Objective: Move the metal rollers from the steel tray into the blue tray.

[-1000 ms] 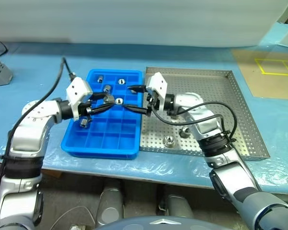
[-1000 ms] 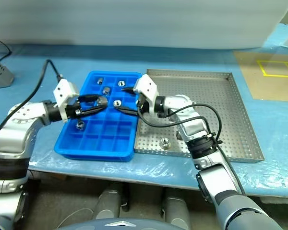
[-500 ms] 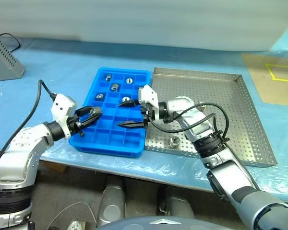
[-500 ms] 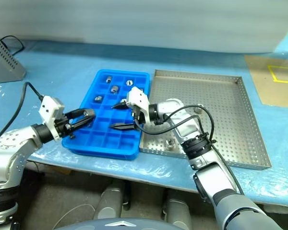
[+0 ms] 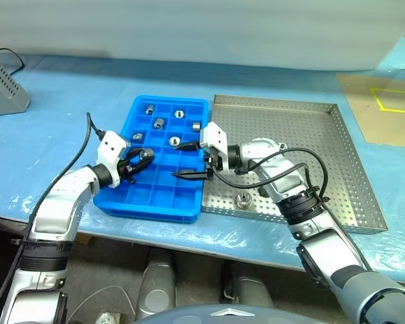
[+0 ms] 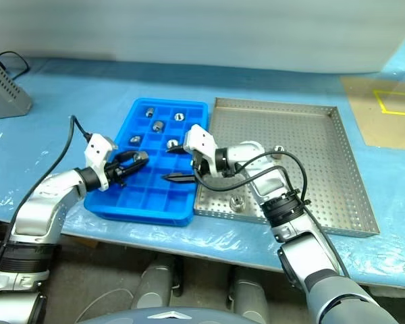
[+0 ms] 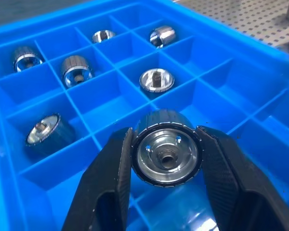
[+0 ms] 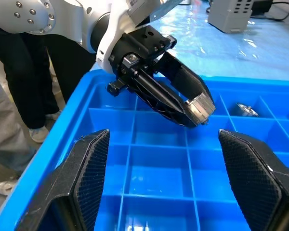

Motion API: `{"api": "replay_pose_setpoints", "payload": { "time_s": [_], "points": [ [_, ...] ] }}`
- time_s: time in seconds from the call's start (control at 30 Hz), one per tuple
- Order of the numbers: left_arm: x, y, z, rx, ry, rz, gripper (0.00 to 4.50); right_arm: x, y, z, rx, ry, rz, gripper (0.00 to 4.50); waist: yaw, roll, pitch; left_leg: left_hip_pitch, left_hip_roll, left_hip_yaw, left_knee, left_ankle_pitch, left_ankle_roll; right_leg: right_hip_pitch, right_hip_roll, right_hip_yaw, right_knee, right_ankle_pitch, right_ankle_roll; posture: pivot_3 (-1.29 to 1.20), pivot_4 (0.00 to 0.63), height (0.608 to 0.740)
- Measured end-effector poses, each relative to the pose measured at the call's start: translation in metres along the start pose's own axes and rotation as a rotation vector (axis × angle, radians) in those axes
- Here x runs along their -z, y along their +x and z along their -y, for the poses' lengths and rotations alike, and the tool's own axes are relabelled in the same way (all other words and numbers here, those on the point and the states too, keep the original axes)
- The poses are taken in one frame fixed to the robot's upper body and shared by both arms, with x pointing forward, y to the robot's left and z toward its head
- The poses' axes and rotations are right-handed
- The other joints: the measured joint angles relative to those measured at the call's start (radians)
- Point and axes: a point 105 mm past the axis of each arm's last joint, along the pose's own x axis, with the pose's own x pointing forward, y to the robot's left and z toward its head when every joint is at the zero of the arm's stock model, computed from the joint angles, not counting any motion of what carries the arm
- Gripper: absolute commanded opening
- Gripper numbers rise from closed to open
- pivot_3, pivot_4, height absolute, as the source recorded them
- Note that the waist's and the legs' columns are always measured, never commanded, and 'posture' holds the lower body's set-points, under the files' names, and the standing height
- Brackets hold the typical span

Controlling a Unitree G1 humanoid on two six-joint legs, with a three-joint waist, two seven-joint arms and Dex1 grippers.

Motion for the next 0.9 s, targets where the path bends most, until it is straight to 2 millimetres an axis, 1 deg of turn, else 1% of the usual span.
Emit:
{"api": "replay_pose_setpoints", "payload": {
  "time_s": [0.17,0.37,0.43,0.5,0.53,0.57,0.63,0.7,0.77,0.9],
  "points": [
    [0.002,0.009,-0.013,-0.031,0.021,-0.013,1.73,0.002,-0.002,0.001,0.02,0.002,-0.004,3.7,0.0,0.0,0.0,0.0,0.0,0.0,0.001,0.0,0.0,0.0,0.0,0.0,0.0,0.0,0.0,0.18,0.15,0.74],
    [0.004,0.017,-0.006,0.004,0.015,-0.007,1.73,0.003,-0.005,0.002,0.043,-0.007,-0.013,3.7,-0.001,0.0,0.0,0.0,0.0,0.0,0.001,0.0,0.0,0.0,0.0,0.0,0.0,0.0,0.0,0.17,0.15,0.74],
    [0.001,0.019,-0.007,0.004,0.016,-0.001,2.47,0.004,-0.005,0.002,0.047,-0.005,-0.016,3.7,-0.002,0.0,0.0,0.0,0.0,0.0,0.001,0.0,0.0,0.0,0.0,0.0,0.0,0.0,0.0,0.16,0.15,0.74],
    [-0.001,0.02,-0.008,0.001,0.017,0.003,3.06,0.005,-0.006,0.002,0.051,-0.002,-0.018,3.7,-0.003,0.0,0.0,0.0,0.0,0.0,0.001,0.0,0.0,0.0,0.0,0.0,0.0,0.0,0.0,0.16,0.15,0.74],
    [-0.001,0.021,-0.01,-0.003,0.016,0.0,3.38,0.005,-0.006,0.002,0.055,-0.002,-0.018,3.7,-0.004,0.0,0.0,0.0,0.0,0.0,0.001,0.0,0.0,0.0,0.0,0.0,0.0,0.0,0.0,0.15,0.15,0.74],
    [0.001,0.021,-0.012,-0.011,0.014,-0.009,3.83,0.005,-0.006,0.003,0.059,-0.005,-0.018,3.7,-0.005,0.0,0.0,0.0,0.0,0.0,0.001,0.0,0.0,0.0,0.0,0.0,0.0,0.0,0.0,0.15,0.15,0.74],
    [0.004,0.023,-0.014,-0.022,0.017,-0.026,4.44,0.005,-0.007,0.003,0.066,-0.007,-0.02,3.7,-0.009,0.0,0.0,0.0,0.0,0.0,0.001,0.0,0.0,0.0,0.0,0.0,0.0,0.0,0.0,0.14,0.15,0.74],
    [0.004,0.024,-0.012,-0.008,0.024,-0.028,4.44,0.005,-0.008,0.004,0.073,-0.008,-0.024,3.7,-0.011,0.0,0.0,0.0,0.0,0.0,0.001,0.0,0.0,0.0,0.0,0.0,0.0,0.0,0.0,0.13,0.15,0.74],
    [-0.001,0.027,-0.001,0.051,0.037,-0.018,4.44,0.006,-0.009,0.005,0.083,-0.007,-0.026,3.7,-0.013,0.0,0.0,-0.001,0.0,0.0,0.001,0.0,0.0,0.0,0.0,0.0,0.0,0.0,0.0,0.1,0.15,0.74],
    [-0.026,0.029,0.019,0.162,0.067,0.056,4.44,0.006,-0.015,0.009,0.111,-0.012,-0.036,3.7,-0.02,0.0,0.0,0.0,0.0,0.0,0.001,0.0,0.0,0.0,0.0,0.0,0.001,0.0,0.0,0.05,0.15,0.74]
  ]
}}
